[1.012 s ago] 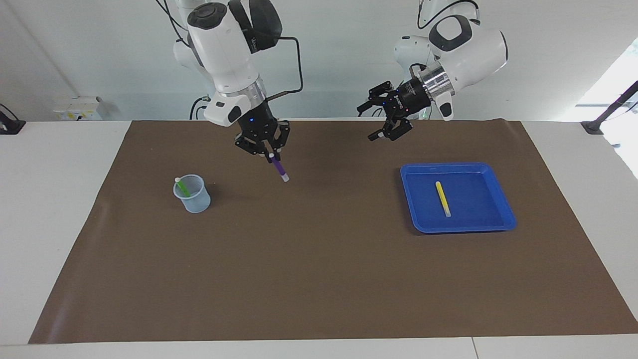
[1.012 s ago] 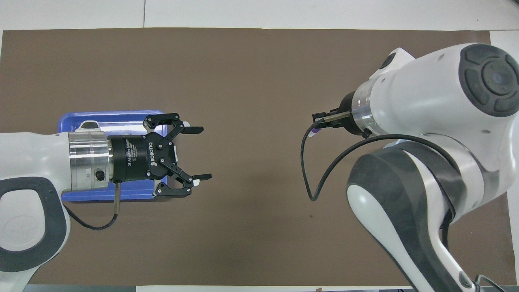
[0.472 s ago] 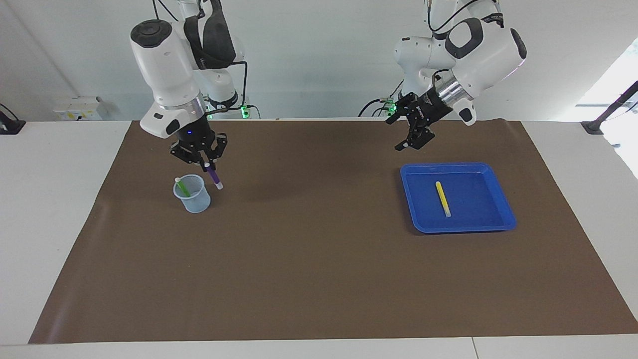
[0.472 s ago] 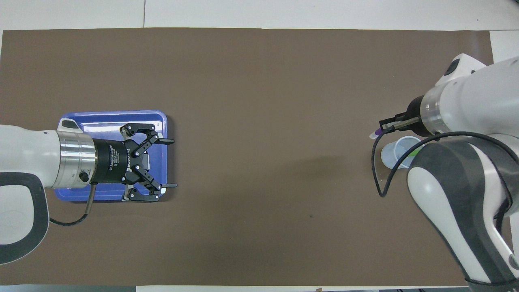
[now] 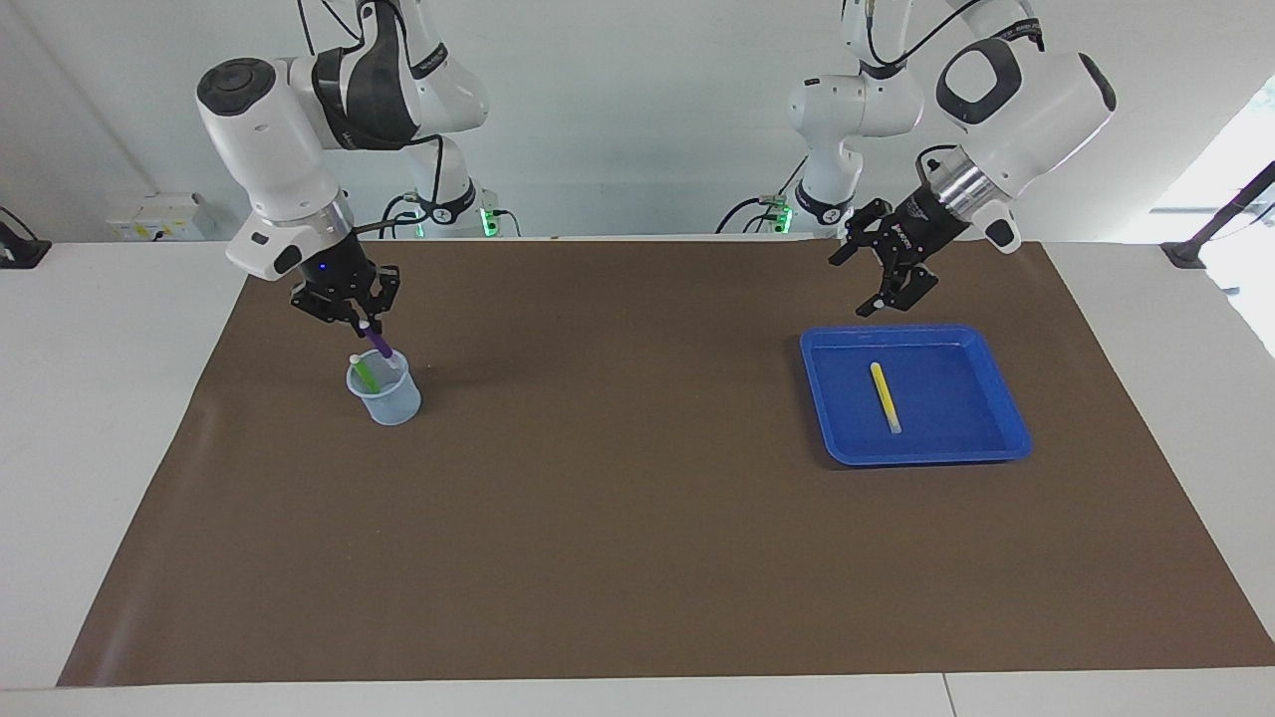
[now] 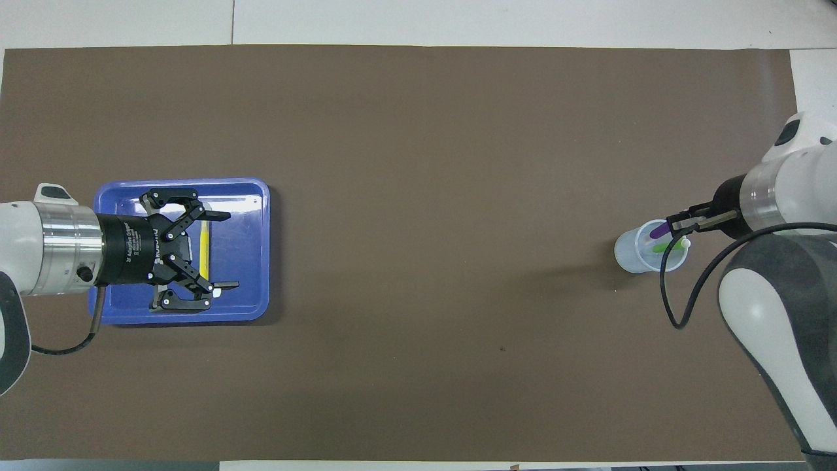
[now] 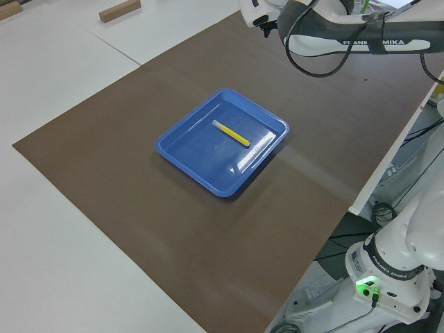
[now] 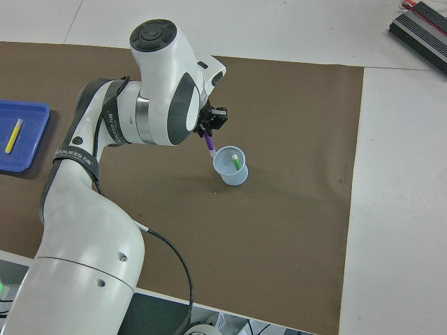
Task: Transfer and insert pens with both arms
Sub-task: 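Carry the purple pen to the cup while the left gripper lowers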
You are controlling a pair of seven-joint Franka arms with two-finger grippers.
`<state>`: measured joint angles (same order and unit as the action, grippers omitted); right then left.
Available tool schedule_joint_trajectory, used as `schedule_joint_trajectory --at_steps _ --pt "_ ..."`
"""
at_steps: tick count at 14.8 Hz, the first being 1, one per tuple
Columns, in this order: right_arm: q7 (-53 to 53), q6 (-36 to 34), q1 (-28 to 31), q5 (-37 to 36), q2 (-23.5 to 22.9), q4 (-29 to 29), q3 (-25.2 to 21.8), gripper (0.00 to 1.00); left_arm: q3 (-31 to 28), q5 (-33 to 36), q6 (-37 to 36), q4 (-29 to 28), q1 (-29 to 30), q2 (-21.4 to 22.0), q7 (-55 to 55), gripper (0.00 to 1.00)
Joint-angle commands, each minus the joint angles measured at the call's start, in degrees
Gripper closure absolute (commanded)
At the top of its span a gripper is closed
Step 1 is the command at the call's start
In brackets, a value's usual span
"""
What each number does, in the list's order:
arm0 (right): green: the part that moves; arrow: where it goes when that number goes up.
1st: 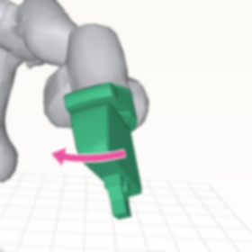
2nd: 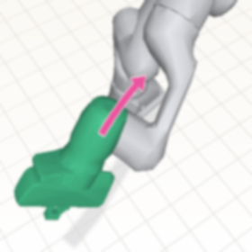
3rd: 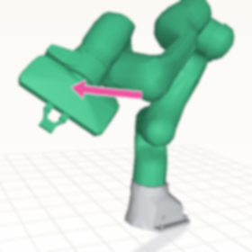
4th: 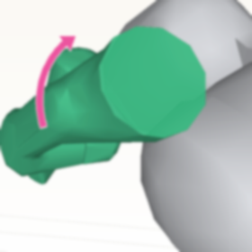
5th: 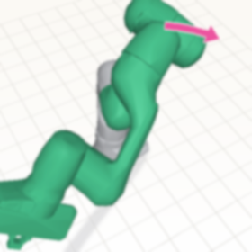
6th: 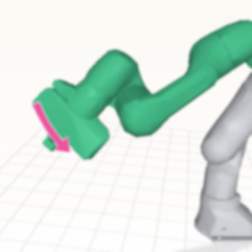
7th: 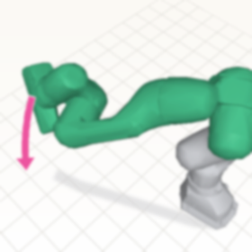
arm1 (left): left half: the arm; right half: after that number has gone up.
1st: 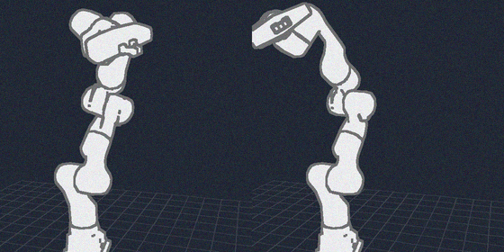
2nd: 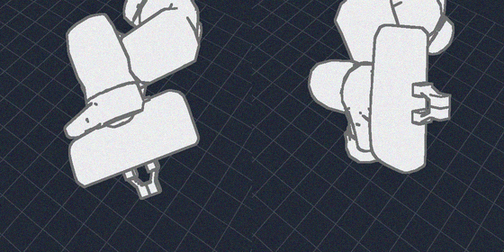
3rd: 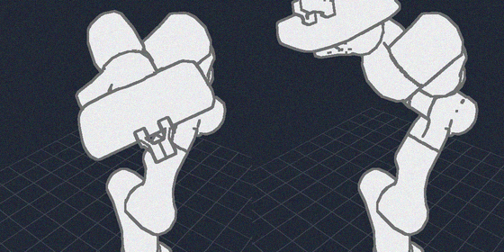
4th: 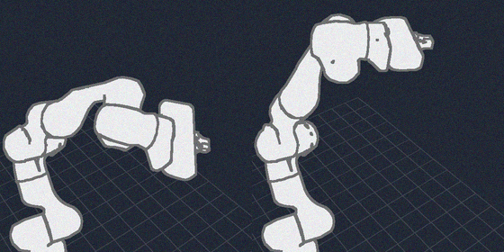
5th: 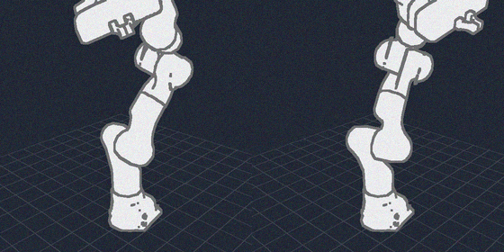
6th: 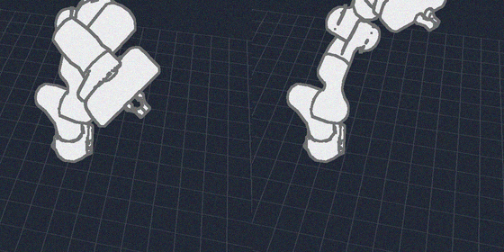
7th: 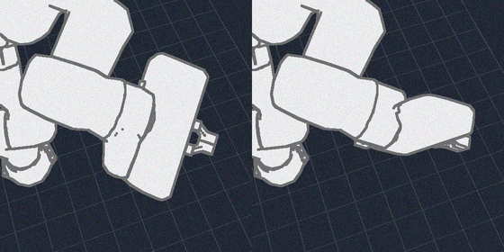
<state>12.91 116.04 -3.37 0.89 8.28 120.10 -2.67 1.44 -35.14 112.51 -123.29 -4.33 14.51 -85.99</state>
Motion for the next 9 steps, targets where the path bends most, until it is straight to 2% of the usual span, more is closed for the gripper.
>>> schedule_joint_trajectory --at_steps 1,6,9 --pt "1.4 5.7 0.1 -0.8 2.4 6.3 -0.8 1.00 0.4 3.0 -0.3 -0.8 2.4 0.9 10.0 0.00" --pt "1.1 12.0 0.1 -0.8 -0.5 9.1 -0.8 1.00 0.4 7.4 -0.9 -1.9 7.1 -0.7 33.7 0.00" --pt "1.1 16.2 0.1 -0.8 -2.6 10.6 -0.8 1.00 0.4 11.2 -0.4 -2.3 7.3 -3.0 44.0 0.00"
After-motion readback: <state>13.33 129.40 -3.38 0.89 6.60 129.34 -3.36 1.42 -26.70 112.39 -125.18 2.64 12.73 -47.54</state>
